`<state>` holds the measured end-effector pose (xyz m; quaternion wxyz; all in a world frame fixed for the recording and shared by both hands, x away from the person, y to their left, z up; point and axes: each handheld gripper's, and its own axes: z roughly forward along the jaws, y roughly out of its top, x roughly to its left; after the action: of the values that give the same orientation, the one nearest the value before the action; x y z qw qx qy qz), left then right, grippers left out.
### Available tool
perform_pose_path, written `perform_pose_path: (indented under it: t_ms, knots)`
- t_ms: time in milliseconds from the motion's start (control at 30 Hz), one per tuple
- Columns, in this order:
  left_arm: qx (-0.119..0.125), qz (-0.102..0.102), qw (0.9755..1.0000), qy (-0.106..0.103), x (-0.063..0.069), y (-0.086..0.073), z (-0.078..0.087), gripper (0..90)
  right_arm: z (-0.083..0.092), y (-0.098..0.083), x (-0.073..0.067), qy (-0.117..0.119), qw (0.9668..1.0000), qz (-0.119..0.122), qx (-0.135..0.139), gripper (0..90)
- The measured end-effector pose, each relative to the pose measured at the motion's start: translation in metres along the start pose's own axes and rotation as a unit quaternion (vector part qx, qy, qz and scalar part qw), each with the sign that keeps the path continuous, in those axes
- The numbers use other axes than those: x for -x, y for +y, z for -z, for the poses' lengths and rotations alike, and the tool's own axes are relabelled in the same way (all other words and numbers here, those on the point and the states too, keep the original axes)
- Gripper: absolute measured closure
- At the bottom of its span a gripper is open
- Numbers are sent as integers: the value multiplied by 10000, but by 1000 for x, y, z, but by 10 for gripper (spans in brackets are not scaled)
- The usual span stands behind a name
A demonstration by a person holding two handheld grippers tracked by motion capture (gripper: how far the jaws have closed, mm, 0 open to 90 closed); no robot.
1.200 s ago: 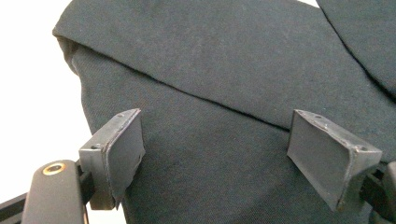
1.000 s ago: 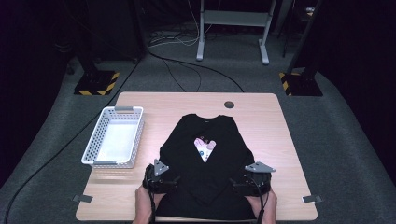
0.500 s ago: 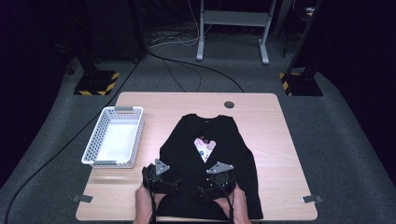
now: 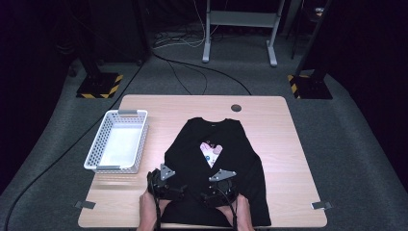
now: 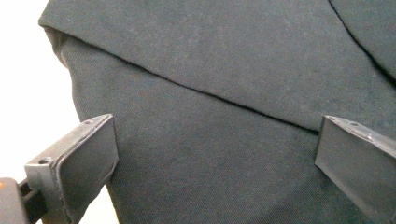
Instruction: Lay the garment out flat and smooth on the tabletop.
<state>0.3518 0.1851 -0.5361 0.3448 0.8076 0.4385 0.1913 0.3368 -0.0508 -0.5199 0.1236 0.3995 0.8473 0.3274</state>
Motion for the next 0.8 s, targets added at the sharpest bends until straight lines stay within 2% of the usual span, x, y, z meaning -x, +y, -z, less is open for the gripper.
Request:
perform_pose_path:
  t_ms: [233, 367, 500, 567, 800]
  knots:
    - [3, 0, 10000, -3, 0, 0, 0, 0, 8, 0, 9, 117, 9998, -150, 29, 494]
    - [3, 1, 10000, 1, 0, 0, 0, 0, 9, -1, 10, 227, 9995, -204, 85, 627]
    - [6, 9, 10000, 2, 0, 0, 0, 0, 12, -1, 10, 210, 9995, -203, 146, 774]
    - [7, 9, 10000, 2, 0, 0, 0, 0, 13, -1, 10, 243, 9993, -240, 140, 799]
    - [3, 8, 10000, 3, 0, 0, 0, 0, 22, 0, 12, 69, 9993, -174, 325, 819]
